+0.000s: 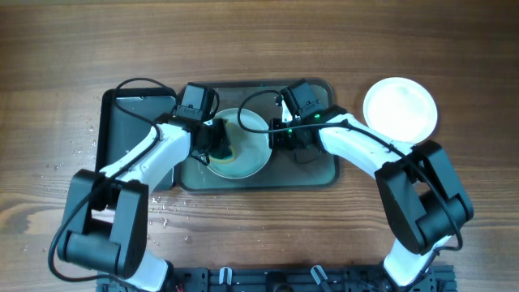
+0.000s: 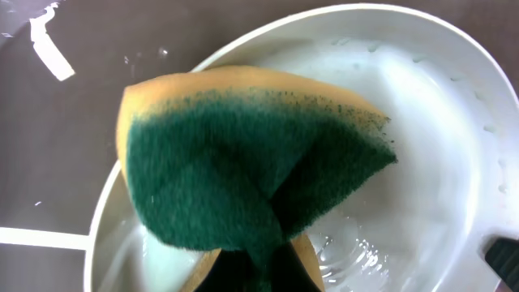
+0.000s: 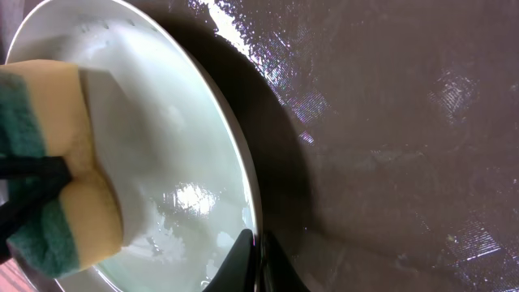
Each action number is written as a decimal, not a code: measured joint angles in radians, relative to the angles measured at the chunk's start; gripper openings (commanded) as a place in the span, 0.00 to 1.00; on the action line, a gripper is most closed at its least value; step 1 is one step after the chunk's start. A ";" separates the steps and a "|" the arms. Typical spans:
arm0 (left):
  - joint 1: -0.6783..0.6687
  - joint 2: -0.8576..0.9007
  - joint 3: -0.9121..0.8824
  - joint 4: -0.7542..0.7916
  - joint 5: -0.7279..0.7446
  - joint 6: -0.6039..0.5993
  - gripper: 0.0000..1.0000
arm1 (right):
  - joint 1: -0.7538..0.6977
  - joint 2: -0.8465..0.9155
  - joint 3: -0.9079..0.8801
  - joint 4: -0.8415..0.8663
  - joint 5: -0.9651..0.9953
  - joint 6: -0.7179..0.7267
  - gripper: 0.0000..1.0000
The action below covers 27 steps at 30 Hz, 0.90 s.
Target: Clean dirty plates on tray and stack at the side
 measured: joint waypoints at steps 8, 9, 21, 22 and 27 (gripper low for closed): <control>0.005 0.060 0.012 0.075 0.084 0.000 0.04 | -0.008 0.000 0.000 0.000 0.023 0.000 0.04; 0.006 0.066 0.014 0.083 0.094 0.000 0.04 | -0.010 0.000 0.000 0.000 0.026 0.000 0.04; 0.008 0.093 0.017 0.167 0.211 0.073 0.04 | -0.019 0.000 -0.001 -0.007 0.060 0.000 0.04; 0.008 0.090 0.017 0.167 0.219 0.075 0.04 | -0.019 0.000 -0.001 -0.007 0.060 0.000 0.04; 0.000 -0.036 0.002 0.153 0.269 0.080 0.04 | -0.011 0.000 -0.001 -0.001 0.045 0.000 0.04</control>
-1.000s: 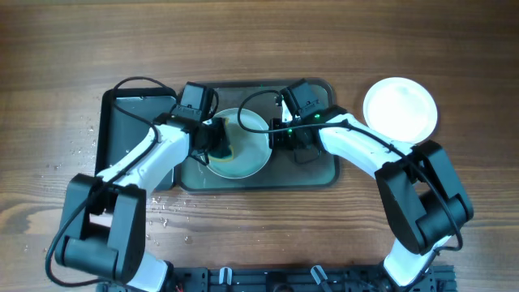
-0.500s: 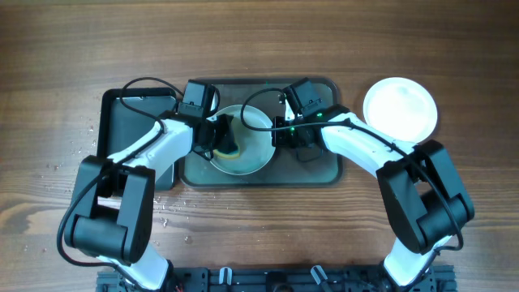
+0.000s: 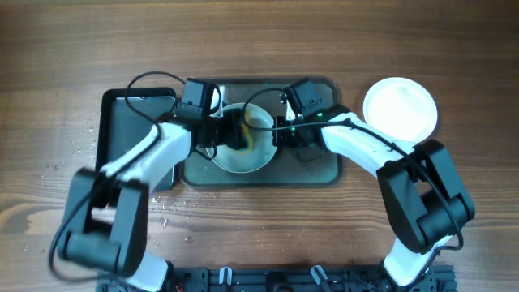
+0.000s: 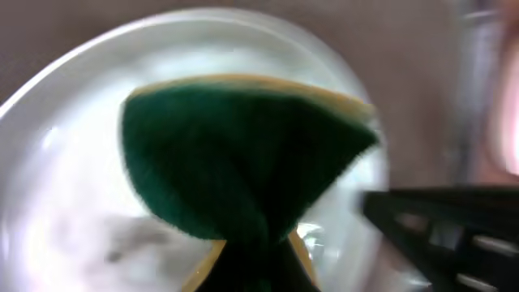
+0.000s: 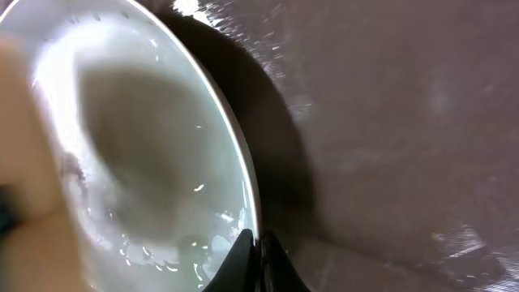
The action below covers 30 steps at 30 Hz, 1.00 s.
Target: Clean dirty plates on tray and stack at the side
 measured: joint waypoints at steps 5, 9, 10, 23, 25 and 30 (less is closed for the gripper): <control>0.000 -0.233 0.001 -0.047 -0.003 0.000 0.04 | 0.008 0.000 0.000 0.001 -0.014 0.000 0.05; 0.000 -0.276 0.001 -0.146 -0.061 0.000 0.04 | 0.008 0.000 0.000 0.001 -0.016 0.000 0.04; 0.000 -0.270 0.000 -0.167 -0.083 0.000 0.04 | 0.008 0.000 0.000 0.001 -0.017 0.000 0.04; 0.000 -0.160 -0.002 -0.201 -0.162 0.000 0.04 | 0.008 0.000 0.000 0.000 -0.020 0.000 0.04; 0.000 -0.150 -0.003 -0.201 -0.179 0.000 0.04 | 0.008 0.000 0.000 -0.002 -0.020 0.000 0.04; 0.000 -0.147 -0.003 -0.201 -0.204 0.000 0.04 | 0.008 0.000 0.000 -0.003 -0.020 0.000 0.04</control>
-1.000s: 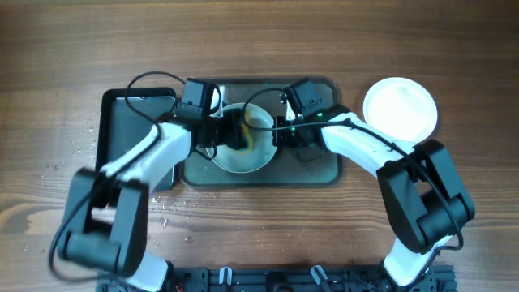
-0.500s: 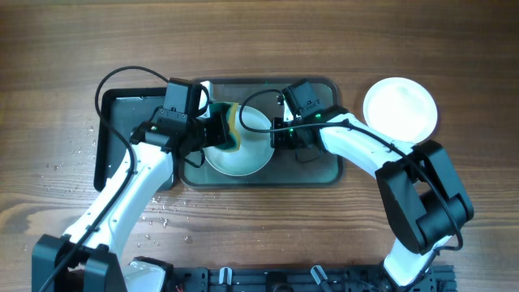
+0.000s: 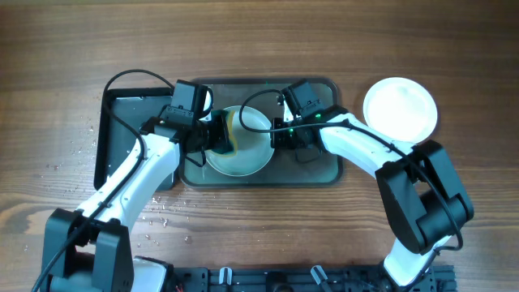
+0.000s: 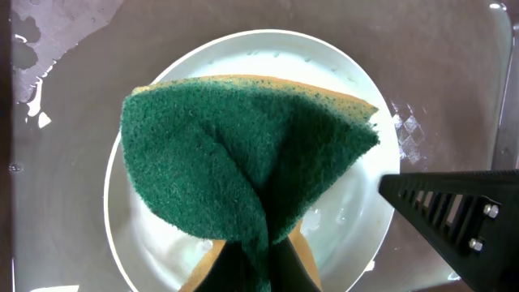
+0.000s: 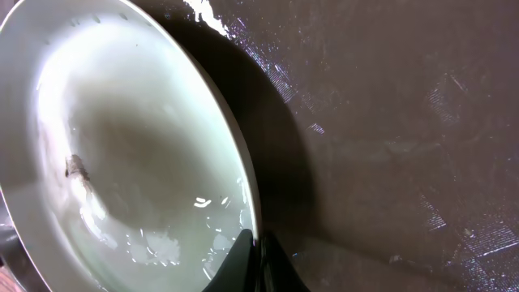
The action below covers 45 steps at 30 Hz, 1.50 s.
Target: Clean dirty plates on tray and stack at the side
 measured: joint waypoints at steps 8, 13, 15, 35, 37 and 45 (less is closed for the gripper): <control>0.000 0.007 -0.044 0.039 0.000 -0.005 0.04 | 0.000 0.000 0.000 0.000 0.000 0.000 0.05; 0.000 0.089 -0.060 0.077 0.000 -0.009 0.04 | 0.000 0.000 0.000 0.000 0.000 0.000 0.04; 0.000 0.125 -0.061 0.086 -0.001 -0.024 0.04 | 0.000 0.000 0.000 0.000 0.000 0.000 0.04; -0.009 0.284 -0.061 0.406 0.391 -0.083 0.04 | -0.015 0.002 0.000 -0.003 0.041 0.000 0.04; -0.016 0.282 -0.061 0.421 0.435 -0.084 0.04 | -0.013 0.002 0.000 -0.001 0.034 0.000 0.04; -0.019 0.058 -0.060 0.369 0.408 -0.084 0.04 | 0.000 0.002 0.000 0.000 0.023 0.000 0.04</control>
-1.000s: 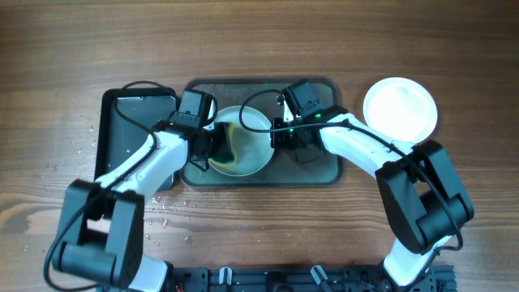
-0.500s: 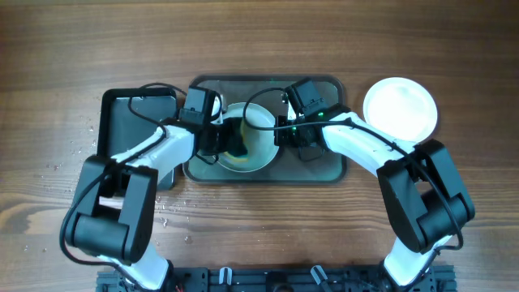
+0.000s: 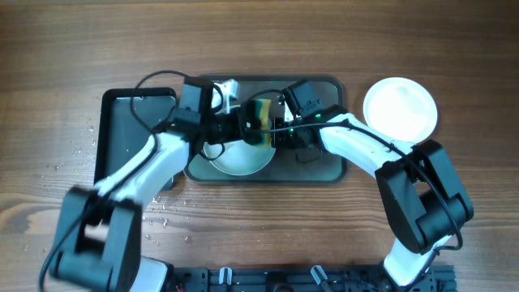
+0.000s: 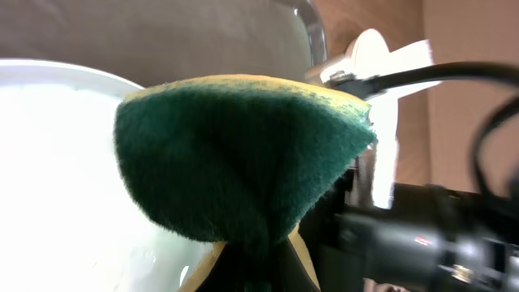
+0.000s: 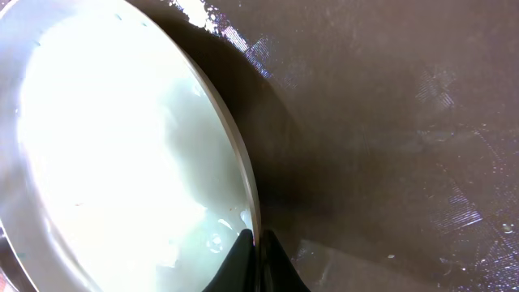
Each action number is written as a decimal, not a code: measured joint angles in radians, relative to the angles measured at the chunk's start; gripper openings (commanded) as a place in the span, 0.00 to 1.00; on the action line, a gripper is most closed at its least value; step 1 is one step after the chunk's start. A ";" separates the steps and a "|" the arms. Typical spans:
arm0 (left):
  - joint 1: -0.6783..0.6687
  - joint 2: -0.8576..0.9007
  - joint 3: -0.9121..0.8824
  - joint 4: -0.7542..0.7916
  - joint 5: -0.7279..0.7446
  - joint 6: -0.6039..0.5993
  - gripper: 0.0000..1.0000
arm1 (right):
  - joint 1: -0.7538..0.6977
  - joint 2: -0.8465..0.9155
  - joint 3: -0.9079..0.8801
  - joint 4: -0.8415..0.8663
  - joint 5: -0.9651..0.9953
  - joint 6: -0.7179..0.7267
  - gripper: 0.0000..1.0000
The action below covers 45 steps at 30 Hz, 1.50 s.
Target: Clean dirty plates on tray and stack at the side
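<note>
A white plate lies on the dark tray, wet inside. My right gripper is shut on its right rim. My left gripper is shut on a folded sponge, green scouring side up and yellow beneath. In the overhead view that sponge hangs over the plate's upper right edge, close to the right wrist. A clean white plate rests on the table at the right.
A second dark tray lies at the left, partly under the left arm. Water drops speckle the wood near the front left. The wet tray floor fills the right wrist view.
My left gripper has carried the sponge from over the plate's left part to its upper right edge, beside the right wrist. The right gripper still pinches the rim.
The sponge first lay pressed inside the plate at its left, with my right gripper holding the rim. It was then at the plate's upper right, back over the left and lifted, and now at the upper right again. The plate stayed on the tray throughout.
</note>
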 measured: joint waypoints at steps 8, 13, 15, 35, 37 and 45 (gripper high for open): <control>0.000 -0.083 0.002 -0.259 -0.219 -0.003 0.04 | 0.000 0.000 0.000 0.000 -0.003 0.000 0.04; -0.002 -0.047 0.002 -0.288 -0.324 -0.003 0.04 | 0.000 0.000 0.000 0.000 -0.003 0.000 0.04; -0.006 -0.018 0.002 -0.285 -0.356 -0.003 0.04 | 0.000 0.000 0.000 0.000 -0.004 0.000 0.04; -0.047 -0.064 -0.007 -0.292 -0.513 0.054 0.04 | 0.000 0.000 0.000 0.000 -0.004 0.000 0.04; -0.087 -0.064 -0.016 -0.285 -0.569 0.055 0.04 | 0.000 0.000 0.000 0.000 -0.003 0.000 0.04; -0.205 -0.064 -0.071 -0.205 -0.762 0.047 0.04 | 0.000 0.000 0.000 0.000 -0.004 0.000 0.04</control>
